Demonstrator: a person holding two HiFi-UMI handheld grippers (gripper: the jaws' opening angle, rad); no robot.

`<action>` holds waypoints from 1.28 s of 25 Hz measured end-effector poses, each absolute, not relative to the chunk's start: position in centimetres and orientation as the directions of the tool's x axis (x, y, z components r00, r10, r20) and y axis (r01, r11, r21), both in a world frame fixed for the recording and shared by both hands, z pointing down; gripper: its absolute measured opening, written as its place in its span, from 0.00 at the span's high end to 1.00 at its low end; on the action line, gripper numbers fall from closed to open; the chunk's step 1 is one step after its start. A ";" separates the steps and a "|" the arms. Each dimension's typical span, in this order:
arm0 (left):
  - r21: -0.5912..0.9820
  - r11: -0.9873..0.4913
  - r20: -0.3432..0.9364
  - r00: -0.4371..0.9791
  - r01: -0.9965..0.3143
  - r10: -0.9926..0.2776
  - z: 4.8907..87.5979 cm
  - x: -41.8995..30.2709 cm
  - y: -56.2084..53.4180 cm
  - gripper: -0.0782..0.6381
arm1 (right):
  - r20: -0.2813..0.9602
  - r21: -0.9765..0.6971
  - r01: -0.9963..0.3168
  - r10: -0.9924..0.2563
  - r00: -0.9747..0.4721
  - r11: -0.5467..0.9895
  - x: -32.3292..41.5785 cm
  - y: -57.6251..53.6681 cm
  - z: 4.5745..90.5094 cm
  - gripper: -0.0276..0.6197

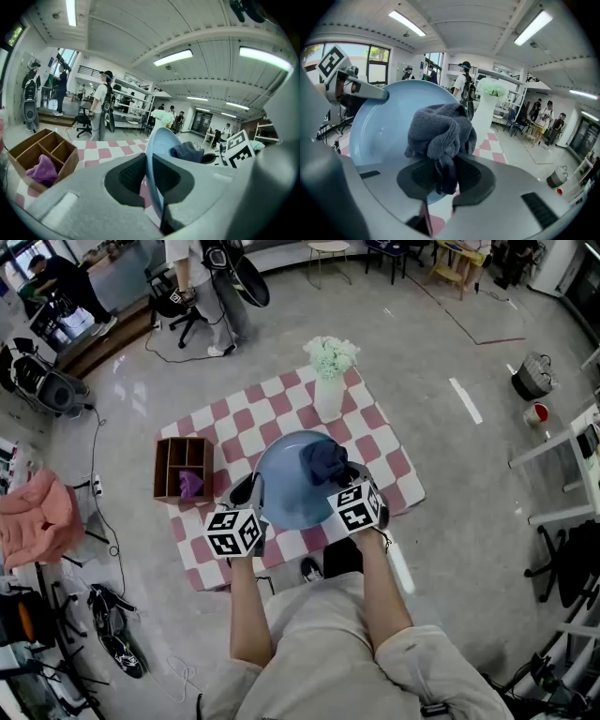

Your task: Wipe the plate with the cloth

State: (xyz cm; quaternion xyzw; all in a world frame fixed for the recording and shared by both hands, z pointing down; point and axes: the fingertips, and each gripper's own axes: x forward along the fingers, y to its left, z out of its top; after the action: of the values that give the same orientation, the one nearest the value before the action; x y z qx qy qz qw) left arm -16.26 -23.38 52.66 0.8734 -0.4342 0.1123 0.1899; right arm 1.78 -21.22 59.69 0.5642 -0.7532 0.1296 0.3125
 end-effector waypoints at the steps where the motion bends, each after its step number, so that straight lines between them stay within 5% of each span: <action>1: 0.241 -0.538 0.361 0.589 -0.808 -0.723 52.7 -16.6 -23.5 0.85 | 0.624 0.150 -0.930 -0.762 -0.175 0.336 1.6 -21.1 59.9 0.81; 19: 0.324 -0.406 0.314 0.502 -0.855 -0.806 52.6 -20.3 -24.5 0.84 | 0.796 0.070 -0.713 -0.470 -0.381 0.697 -6.7 -16.6 63.8 0.84; 32: 0.376 -0.421 0.314 0.541 -0.825 -0.780 53.0 -19.8 -24.1 0.84 | 0.726 0.009 -0.550 -0.384 -0.571 0.835 -14.0 -15.5 61.0 0.84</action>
State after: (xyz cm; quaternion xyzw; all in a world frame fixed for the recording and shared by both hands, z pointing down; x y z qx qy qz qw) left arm -19.79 -24.10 53.04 0.8418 -0.4768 0.0453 0.2490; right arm -14.02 -15.54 60.96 0.2656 -0.8795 0.1093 0.3795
